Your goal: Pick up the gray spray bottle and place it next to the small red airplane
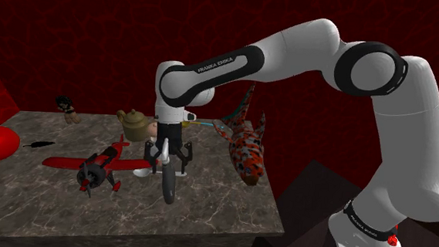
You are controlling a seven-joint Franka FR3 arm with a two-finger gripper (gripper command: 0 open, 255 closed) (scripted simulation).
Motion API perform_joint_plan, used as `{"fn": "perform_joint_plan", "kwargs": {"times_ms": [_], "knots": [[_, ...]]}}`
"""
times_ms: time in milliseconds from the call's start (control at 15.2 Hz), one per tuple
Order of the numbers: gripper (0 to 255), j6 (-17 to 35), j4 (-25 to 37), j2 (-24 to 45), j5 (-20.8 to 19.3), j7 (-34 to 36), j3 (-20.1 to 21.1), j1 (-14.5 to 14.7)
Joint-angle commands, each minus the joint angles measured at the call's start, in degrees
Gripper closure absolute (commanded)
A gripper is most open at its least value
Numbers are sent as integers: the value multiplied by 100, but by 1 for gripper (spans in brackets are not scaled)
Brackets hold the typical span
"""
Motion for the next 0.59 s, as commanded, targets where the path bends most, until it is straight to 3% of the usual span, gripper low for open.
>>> {"fn": "perform_joint_plan", "kwargs": {"times_ms": [0, 330, 528], "knots": [[0, 0, 0, 0, 0, 0, 0, 0], [0, -671, 561, -72, -42, 48, -30, -129], [0, -671, 561, -72, -42, 48, -30, -130]]}}
